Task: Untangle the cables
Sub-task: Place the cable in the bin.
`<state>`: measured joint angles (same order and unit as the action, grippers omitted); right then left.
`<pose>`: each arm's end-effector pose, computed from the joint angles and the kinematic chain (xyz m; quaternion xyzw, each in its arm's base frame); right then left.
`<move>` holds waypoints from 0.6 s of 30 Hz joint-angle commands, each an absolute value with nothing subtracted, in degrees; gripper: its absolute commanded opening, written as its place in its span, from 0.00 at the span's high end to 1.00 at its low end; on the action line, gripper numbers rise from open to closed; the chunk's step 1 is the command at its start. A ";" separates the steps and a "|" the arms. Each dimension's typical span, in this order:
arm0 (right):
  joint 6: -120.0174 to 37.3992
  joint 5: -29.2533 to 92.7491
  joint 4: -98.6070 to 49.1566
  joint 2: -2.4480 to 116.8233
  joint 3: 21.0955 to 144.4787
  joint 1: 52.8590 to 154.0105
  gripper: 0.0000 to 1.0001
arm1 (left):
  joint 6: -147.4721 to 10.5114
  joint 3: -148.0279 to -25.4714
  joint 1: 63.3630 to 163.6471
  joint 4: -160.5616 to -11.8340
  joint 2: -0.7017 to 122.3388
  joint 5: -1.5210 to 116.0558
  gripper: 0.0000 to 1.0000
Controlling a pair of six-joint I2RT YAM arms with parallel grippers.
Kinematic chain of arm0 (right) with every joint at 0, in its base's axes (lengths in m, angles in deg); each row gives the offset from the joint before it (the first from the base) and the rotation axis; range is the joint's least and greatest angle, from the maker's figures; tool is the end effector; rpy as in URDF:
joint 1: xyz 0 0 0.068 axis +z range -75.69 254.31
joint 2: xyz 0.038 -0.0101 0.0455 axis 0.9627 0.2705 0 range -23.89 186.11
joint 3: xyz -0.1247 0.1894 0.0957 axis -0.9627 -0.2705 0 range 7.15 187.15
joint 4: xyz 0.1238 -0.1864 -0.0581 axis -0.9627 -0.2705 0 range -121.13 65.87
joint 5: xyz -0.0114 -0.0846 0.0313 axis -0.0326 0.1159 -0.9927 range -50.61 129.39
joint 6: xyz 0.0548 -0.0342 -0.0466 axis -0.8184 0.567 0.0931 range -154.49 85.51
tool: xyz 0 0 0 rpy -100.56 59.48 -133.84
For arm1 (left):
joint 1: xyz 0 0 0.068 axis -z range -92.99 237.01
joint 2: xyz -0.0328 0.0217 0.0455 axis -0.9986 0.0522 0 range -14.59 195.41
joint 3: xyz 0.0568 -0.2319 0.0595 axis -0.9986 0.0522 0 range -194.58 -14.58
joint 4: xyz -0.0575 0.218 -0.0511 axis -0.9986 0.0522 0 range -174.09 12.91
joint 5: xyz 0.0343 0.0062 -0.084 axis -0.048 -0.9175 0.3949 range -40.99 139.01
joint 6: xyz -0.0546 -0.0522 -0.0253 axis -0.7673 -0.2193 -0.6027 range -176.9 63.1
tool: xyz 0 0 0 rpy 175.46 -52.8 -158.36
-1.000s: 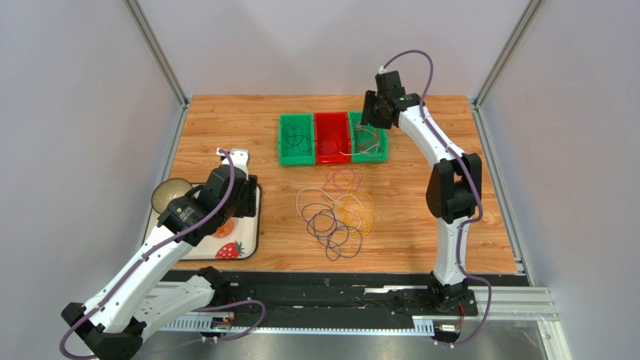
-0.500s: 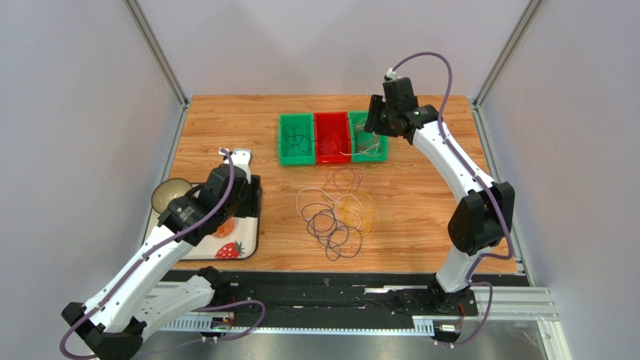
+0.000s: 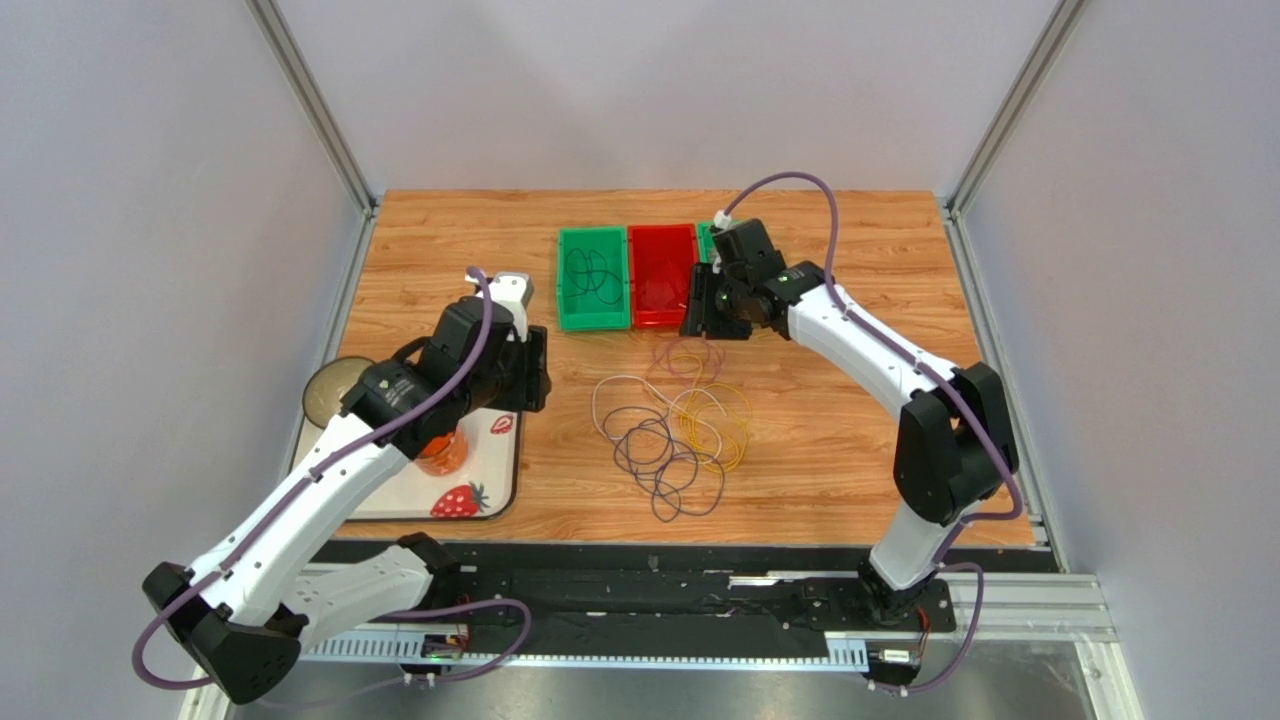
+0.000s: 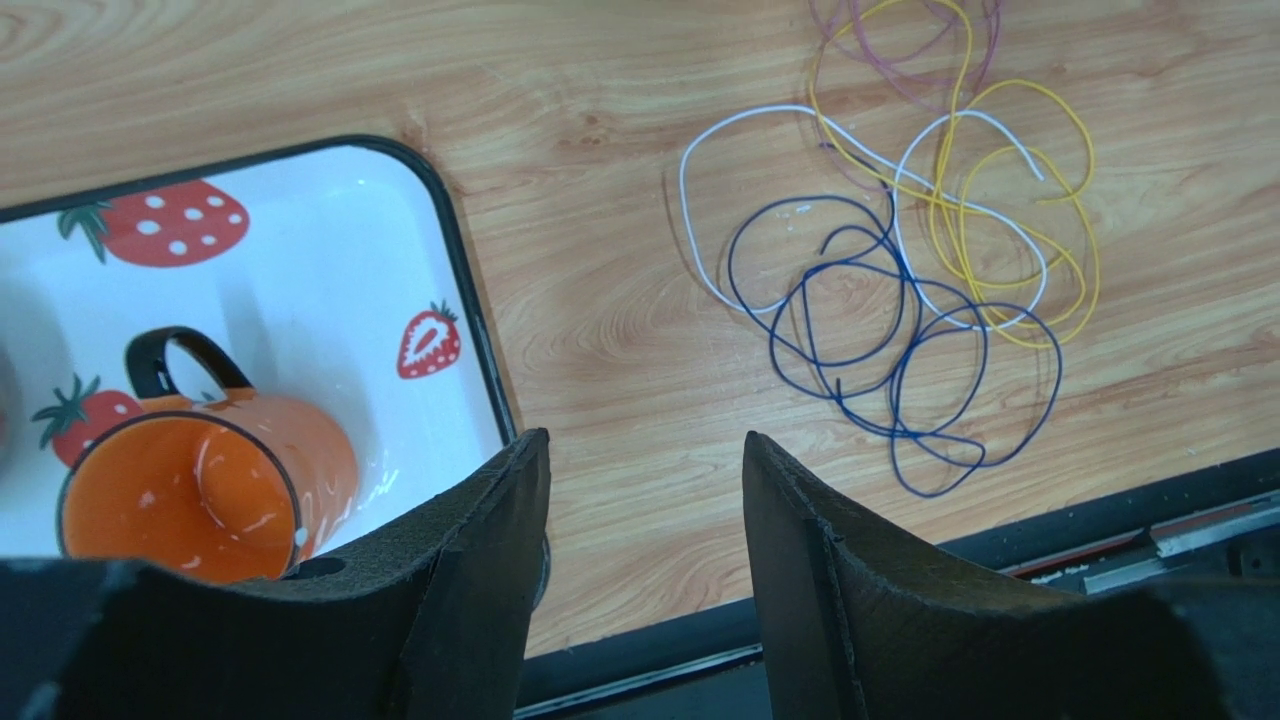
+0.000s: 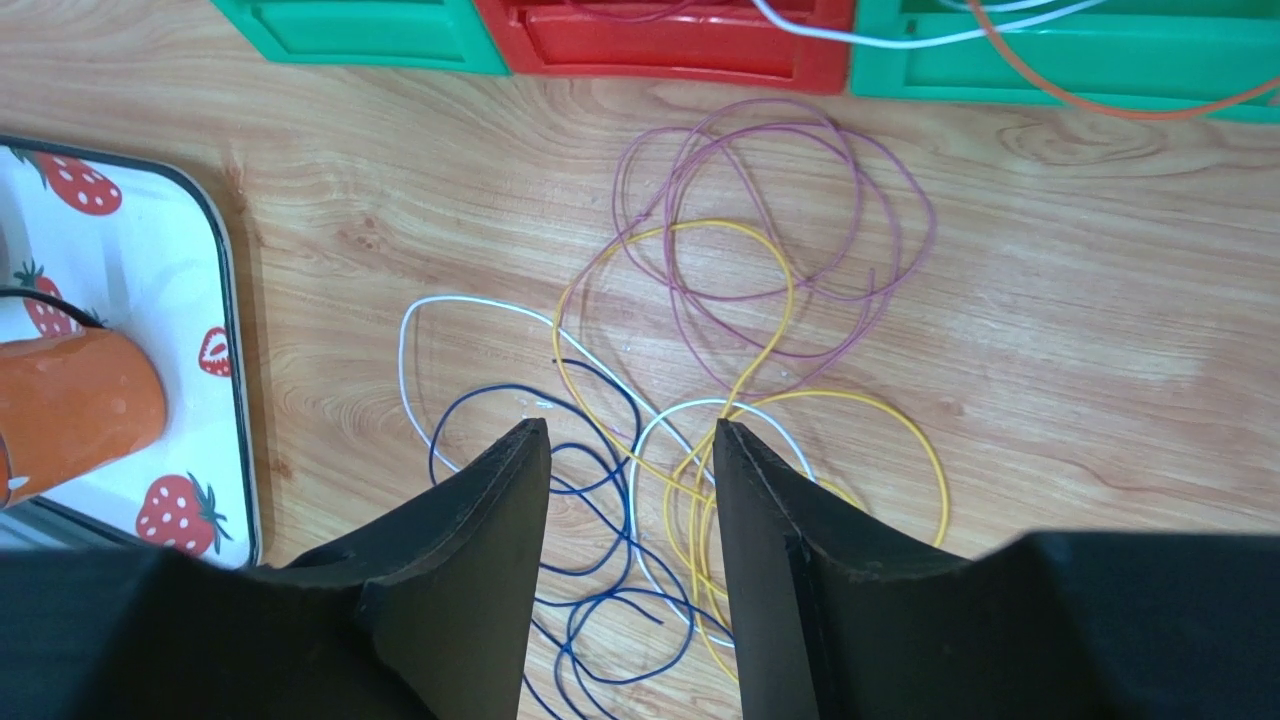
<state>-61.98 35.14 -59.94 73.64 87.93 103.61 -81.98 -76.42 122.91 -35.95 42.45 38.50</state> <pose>0.3099 0.1797 0.2309 -0.0269 0.9462 0.1833 0.2654 0.1701 -0.1077 0.2922 0.0502 0.9137 -0.1276 0.3825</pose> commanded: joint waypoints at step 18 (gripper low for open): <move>-65.95 44.57 -66.14 98.18 109.80 108.58 0.53 | -78.52 -72.50 122.95 -29.78 28.30 29.93 0.41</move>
